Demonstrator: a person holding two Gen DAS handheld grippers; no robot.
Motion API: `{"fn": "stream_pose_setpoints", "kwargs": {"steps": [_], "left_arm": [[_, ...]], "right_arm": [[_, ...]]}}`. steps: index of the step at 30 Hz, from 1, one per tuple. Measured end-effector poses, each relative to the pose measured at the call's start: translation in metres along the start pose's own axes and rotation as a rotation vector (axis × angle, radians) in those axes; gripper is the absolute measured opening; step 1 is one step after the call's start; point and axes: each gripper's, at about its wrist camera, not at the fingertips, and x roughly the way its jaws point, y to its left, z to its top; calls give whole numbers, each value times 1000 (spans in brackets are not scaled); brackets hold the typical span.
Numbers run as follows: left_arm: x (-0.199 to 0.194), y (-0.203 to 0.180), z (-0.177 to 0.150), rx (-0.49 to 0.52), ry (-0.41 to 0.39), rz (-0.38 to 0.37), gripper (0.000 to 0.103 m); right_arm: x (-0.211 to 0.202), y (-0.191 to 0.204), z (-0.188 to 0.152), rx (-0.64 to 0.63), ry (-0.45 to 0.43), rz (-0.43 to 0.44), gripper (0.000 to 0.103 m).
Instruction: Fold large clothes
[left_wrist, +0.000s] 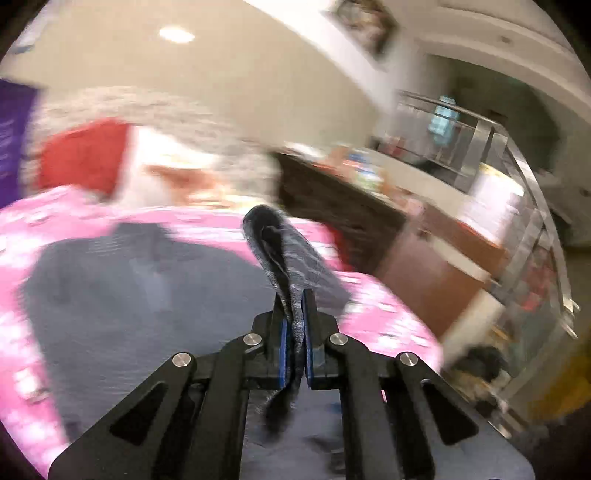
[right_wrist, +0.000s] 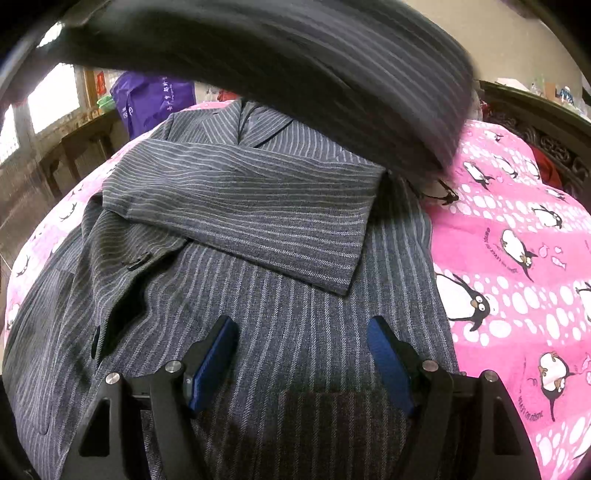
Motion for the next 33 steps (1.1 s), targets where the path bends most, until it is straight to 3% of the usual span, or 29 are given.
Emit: {"fn": "stream_pose_setpoints", "kwargs": {"steps": [2,5,9,14,17,19,20,21,22,24,28,32,33], "left_arm": [[-3,45,-16,-87,24,109,6],[2,121,-65,-282,123,315,5],[7,147,-93,-340,178,397,6],[5,134,-82,-303,170,442,8],[-15,122,-70,-241,97,518,10],[-23,110,-59,-200,22,582,25],[-24,107,-55,-188,-5,594,32],[-23,102,-53,-176,-30,595,43],[-18,99,-50,-161,-36,586,46],[-3,97,-48,-135,-5,555,46],[40,102,-49,-99,68,589,46],[77,124,-69,-75,150,688,46],[88,134,-76,-100,217,700,45]], "right_arm": [[0,0,0,0,0,0,72],[0,0,0,0,0,0,72],[0,-1,0,5,3,5,73],[-9,-8,8,31,15,18,73],[-36,-17,34,39,-81,38,73],[-47,-27,64,67,-146,33,71],[-47,-30,75,79,-161,44,67],[-45,-32,91,89,-175,59,49],[-38,-29,111,83,-178,53,37],[-23,-17,136,37,-192,49,35],[26,-11,168,7,-178,-14,34],[92,-57,162,114,-81,-209,33],[106,-70,154,134,-47,-224,33]]}}
